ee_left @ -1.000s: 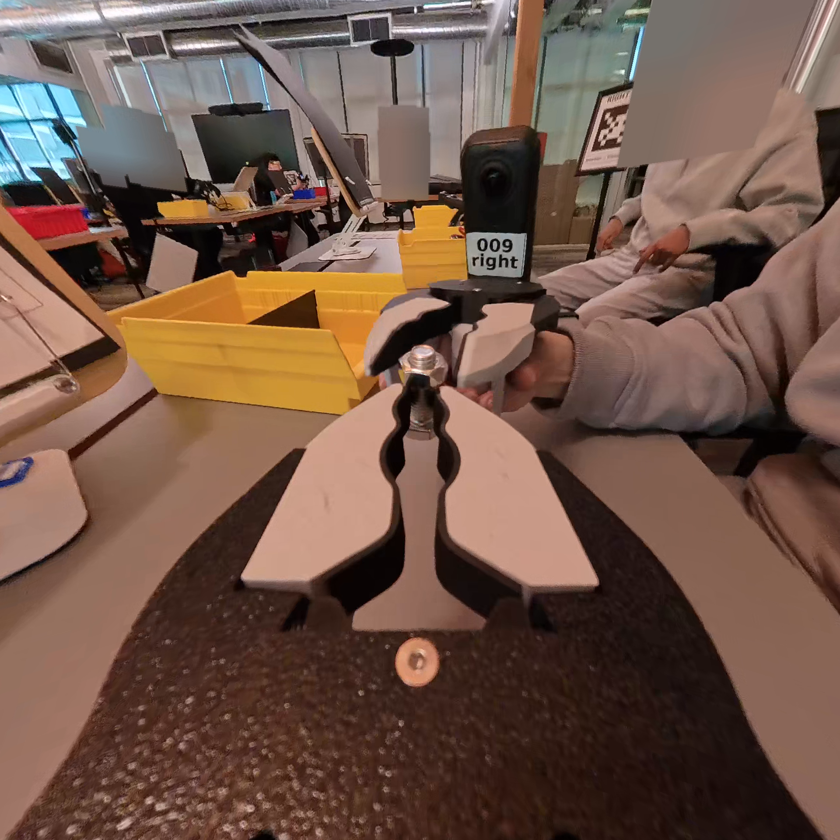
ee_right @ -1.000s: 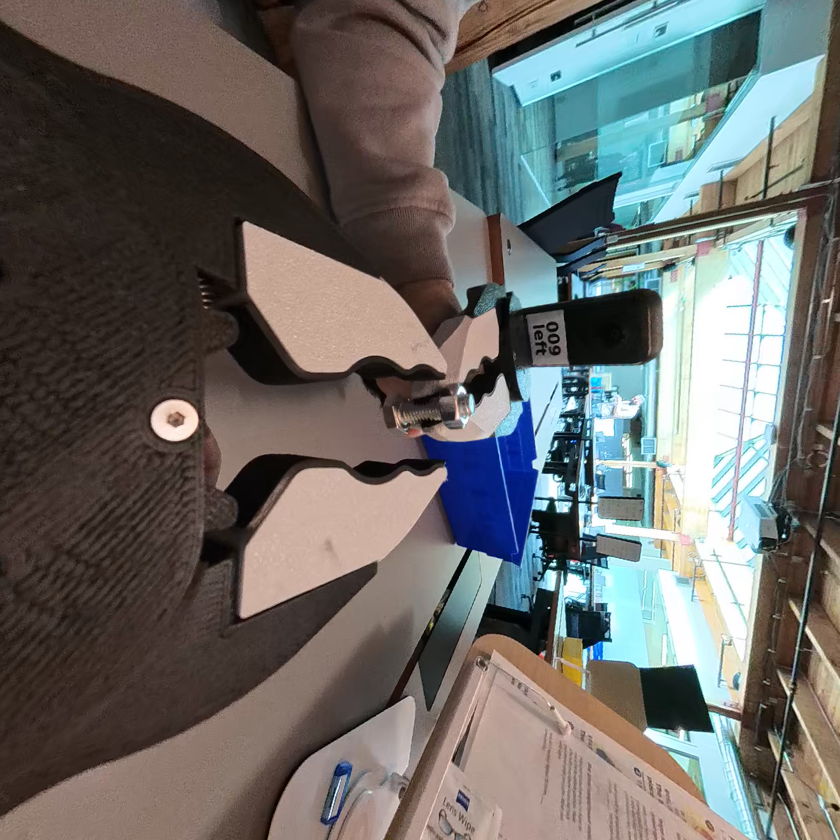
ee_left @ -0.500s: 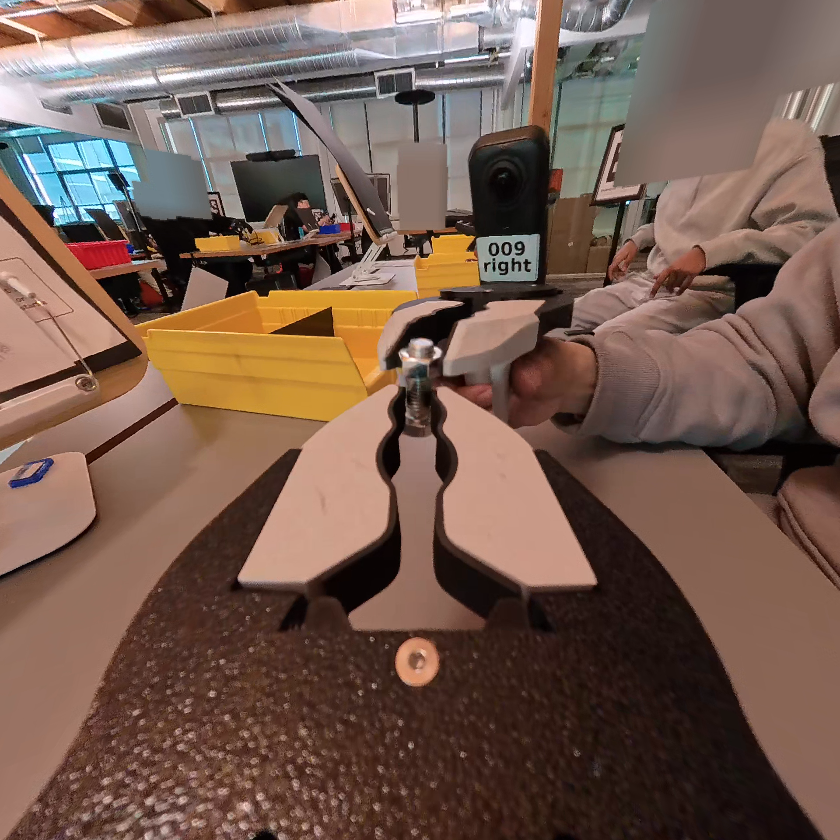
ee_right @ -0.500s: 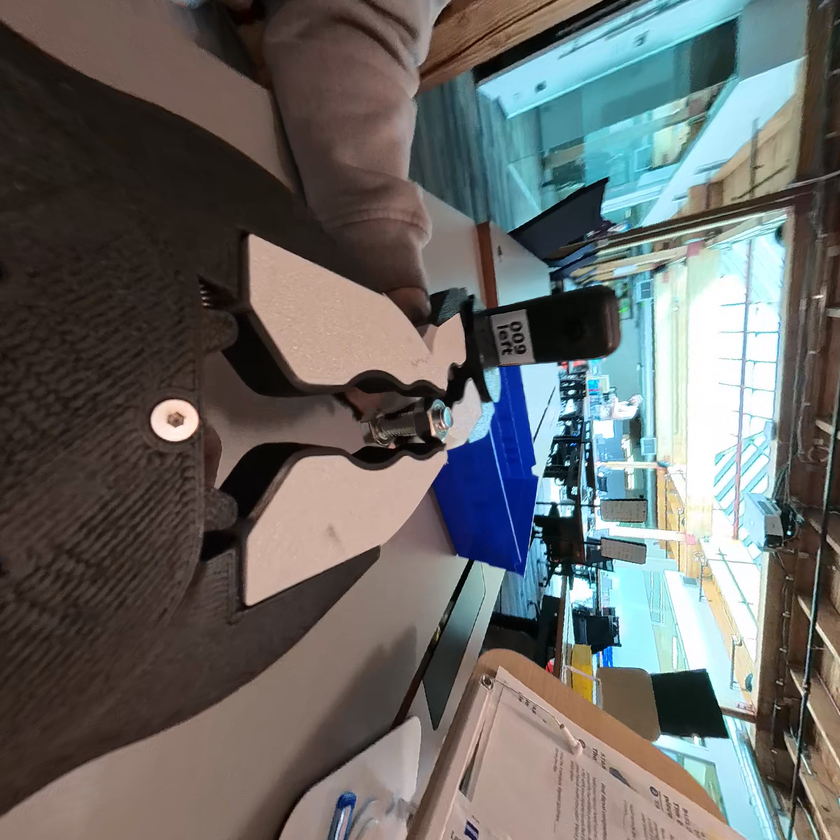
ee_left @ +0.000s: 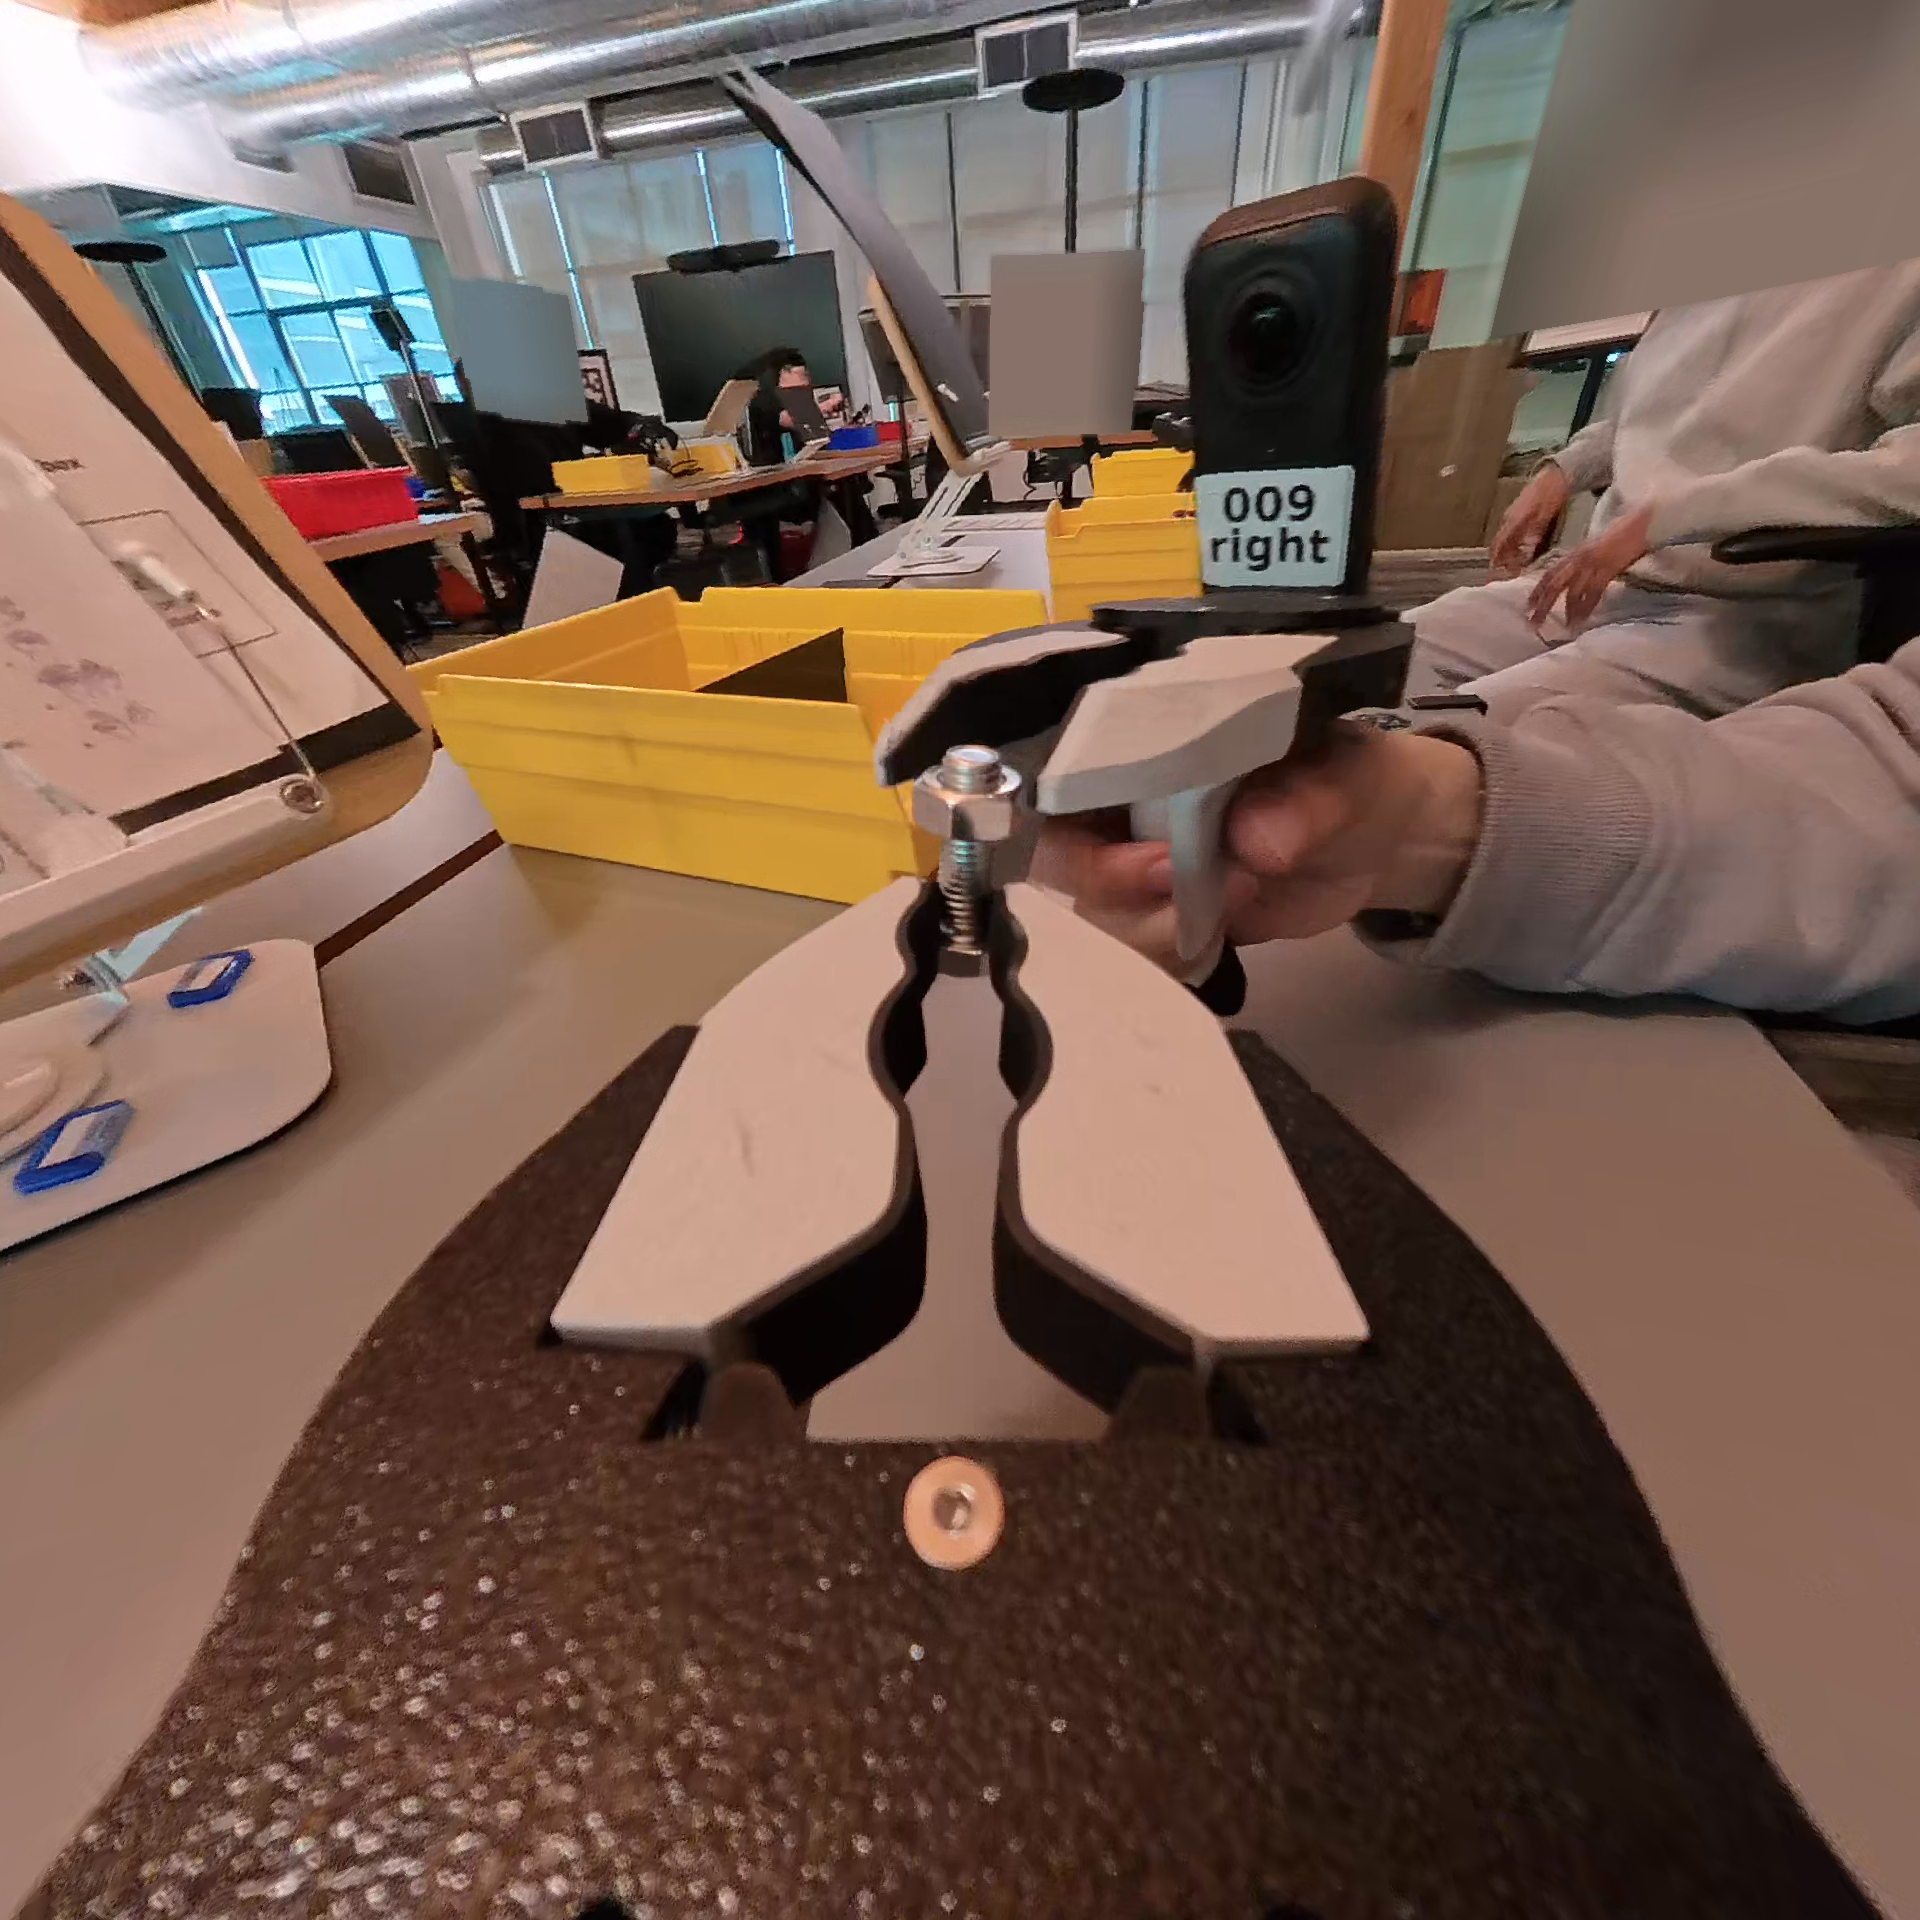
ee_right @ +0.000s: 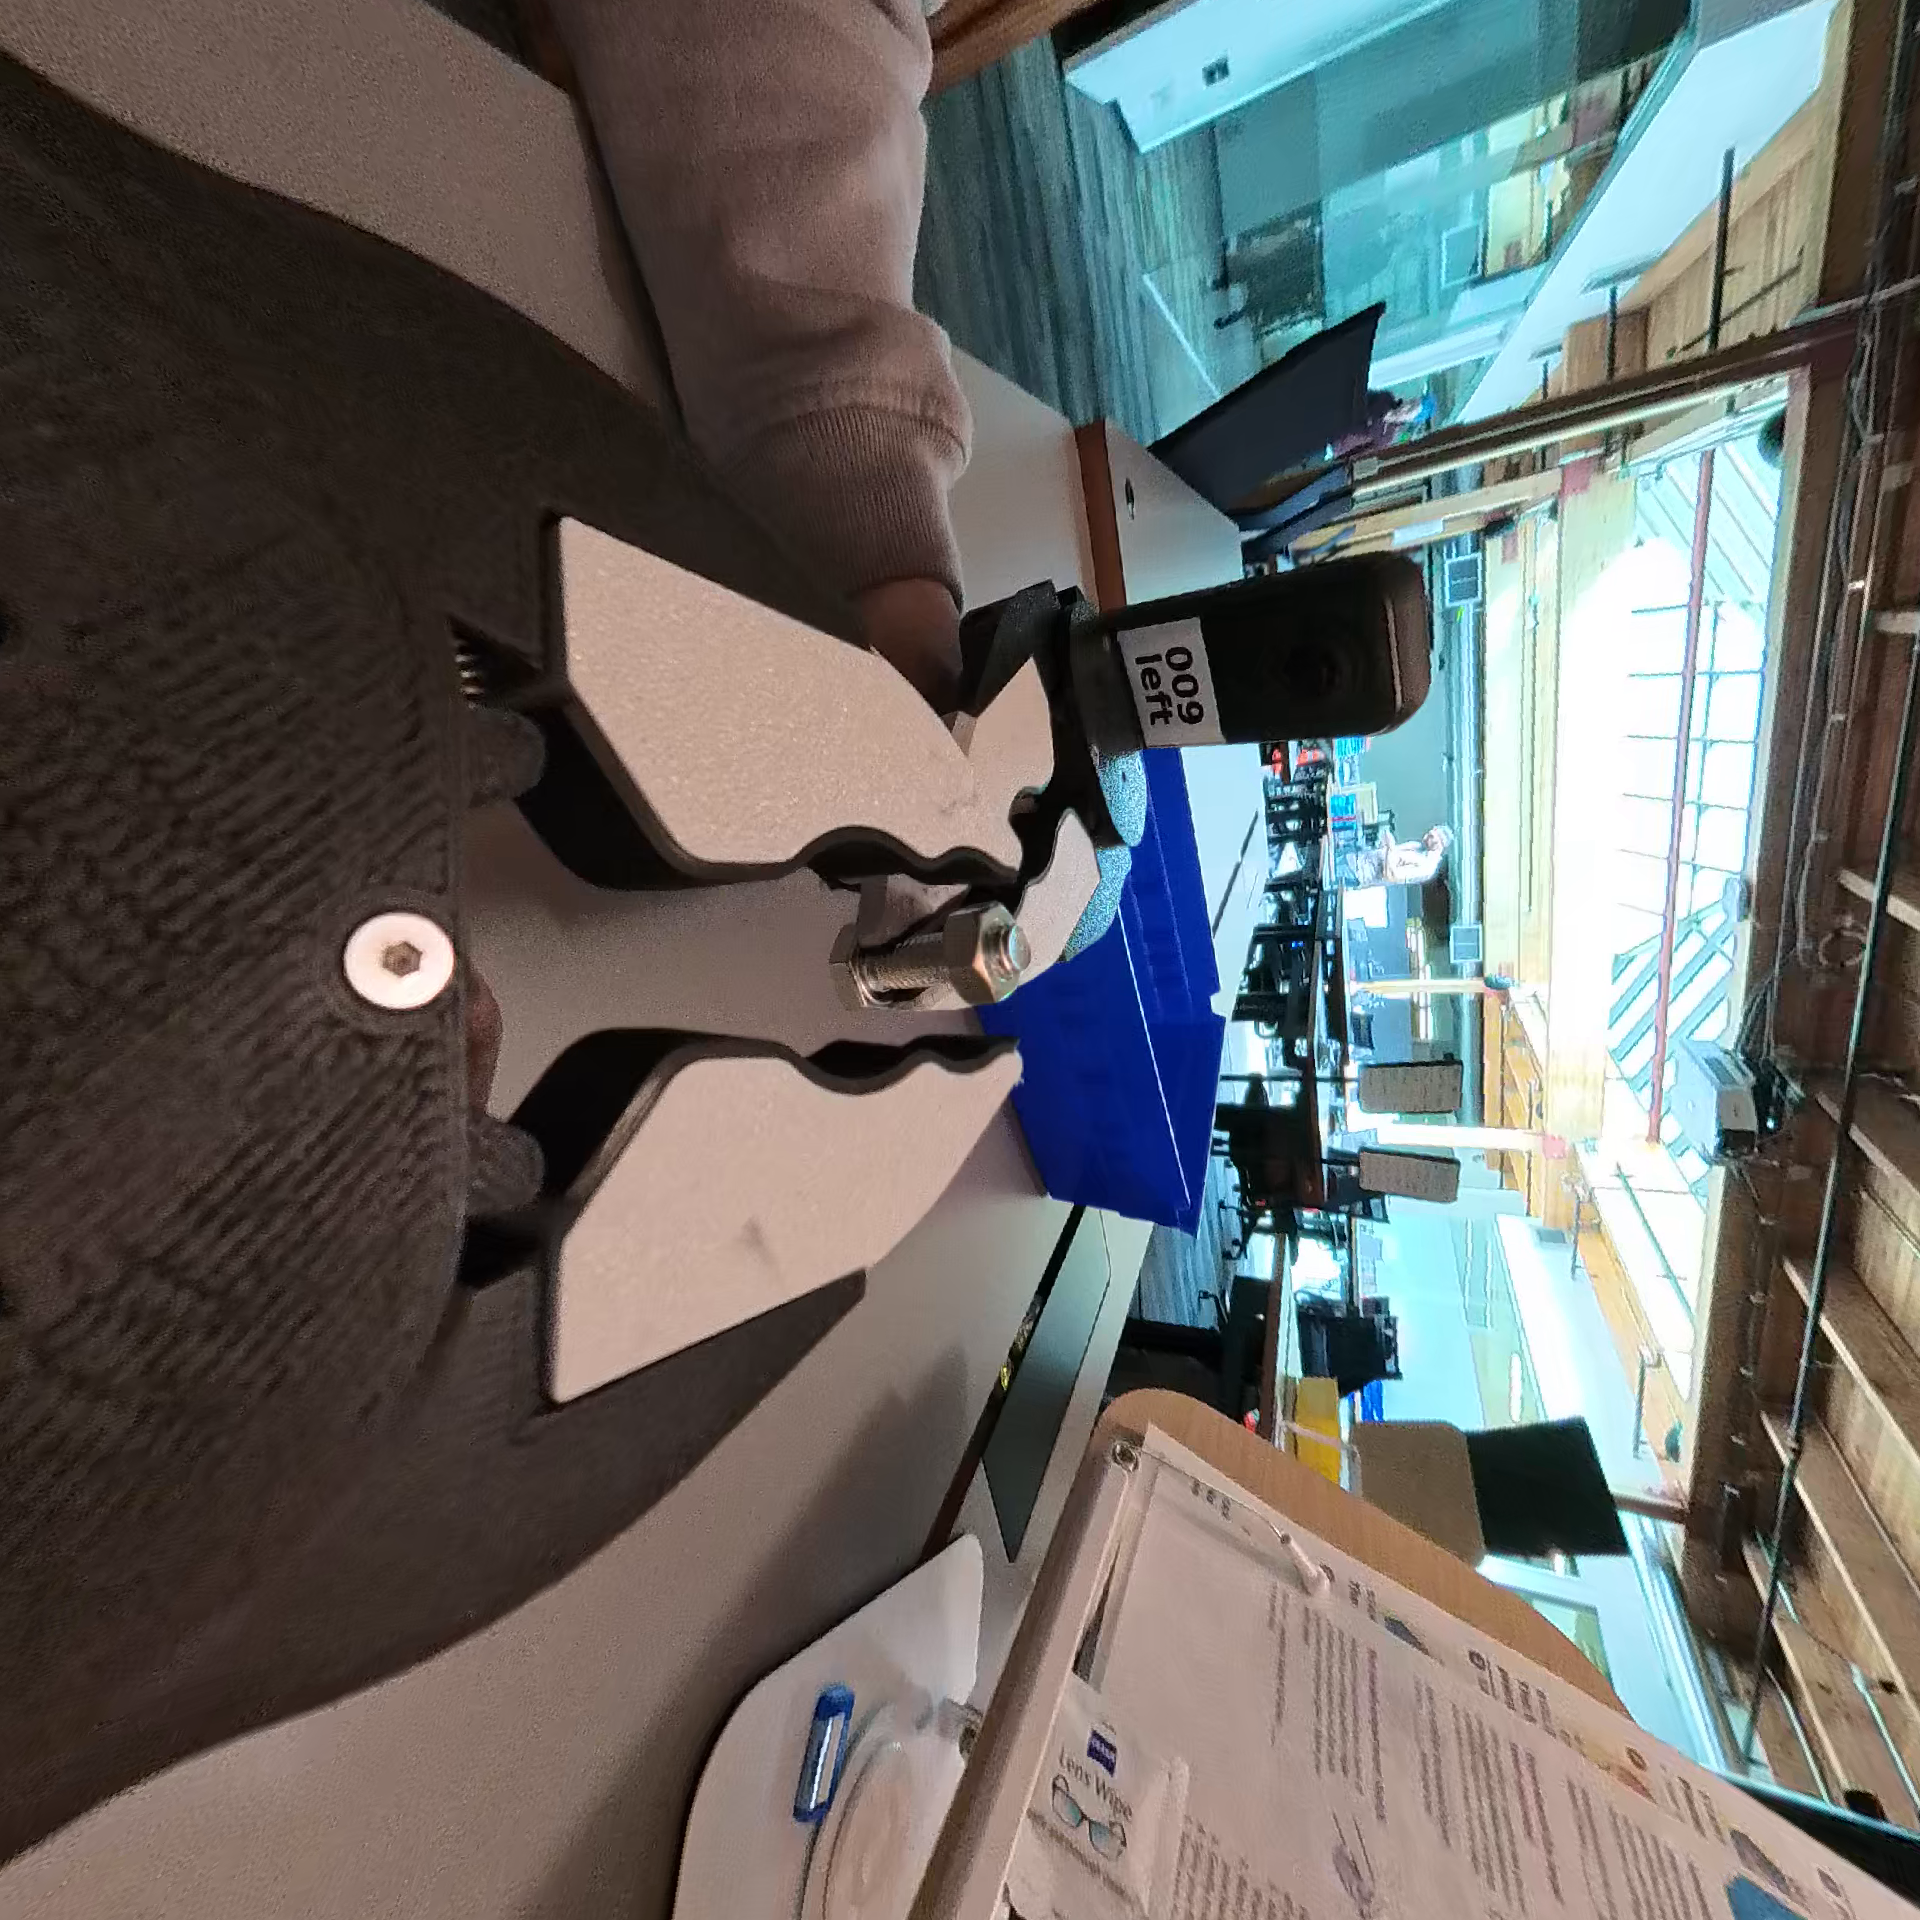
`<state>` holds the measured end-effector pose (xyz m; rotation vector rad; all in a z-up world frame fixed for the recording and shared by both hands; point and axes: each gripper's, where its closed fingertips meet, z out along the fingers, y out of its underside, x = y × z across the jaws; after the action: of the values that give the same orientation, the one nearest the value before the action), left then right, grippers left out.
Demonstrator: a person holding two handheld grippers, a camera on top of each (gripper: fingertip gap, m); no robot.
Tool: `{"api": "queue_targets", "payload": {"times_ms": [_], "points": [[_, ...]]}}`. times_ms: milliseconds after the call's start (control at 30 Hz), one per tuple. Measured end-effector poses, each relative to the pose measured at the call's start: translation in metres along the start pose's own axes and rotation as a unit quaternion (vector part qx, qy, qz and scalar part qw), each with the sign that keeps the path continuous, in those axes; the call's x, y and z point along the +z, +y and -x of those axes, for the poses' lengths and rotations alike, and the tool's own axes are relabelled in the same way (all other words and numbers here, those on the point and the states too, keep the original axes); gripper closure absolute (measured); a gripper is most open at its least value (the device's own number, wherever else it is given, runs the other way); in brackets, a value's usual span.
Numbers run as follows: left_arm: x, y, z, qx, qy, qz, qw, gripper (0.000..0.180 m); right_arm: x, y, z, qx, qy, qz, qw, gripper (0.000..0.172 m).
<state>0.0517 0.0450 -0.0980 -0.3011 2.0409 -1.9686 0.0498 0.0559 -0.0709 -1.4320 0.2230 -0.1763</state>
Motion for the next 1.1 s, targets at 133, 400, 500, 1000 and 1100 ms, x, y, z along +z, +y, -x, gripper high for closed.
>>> {"api": "queue_targets", "payload": {"times_ms": [133,400,500,1000,1100], "points": [[0.004,0.002,-0.001,-0.005,0.003,0.000,1.000,0.172,0.003,0.004,0.002,-0.017,0.005,0.014,1.000,0.141],[-0.004,-0.012,0.008,-0.026,-0.015,-0.045,0.999,0.172,-0.006,-0.005,-0.022,-0.002,0.063,-0.008,0.998,0.139],[-0.014,-0.015,0.017,-0.025,-0.037,-0.057,0.997,0.172,-0.019,-0.009,-0.042,0.042,0.090,-0.025,0.995,0.136],[0.006,-0.005,0.008,-0.014,-0.037,-0.030,0.999,0.172,-0.005,-0.007,-0.022,-0.003,0.066,-0.010,0.998,0.129],[-0.004,-0.009,0.017,-0.033,-0.050,-0.051,0.997,0.172,-0.016,-0.011,-0.041,0.007,0.114,-0.028,0.993,0.139]]}}
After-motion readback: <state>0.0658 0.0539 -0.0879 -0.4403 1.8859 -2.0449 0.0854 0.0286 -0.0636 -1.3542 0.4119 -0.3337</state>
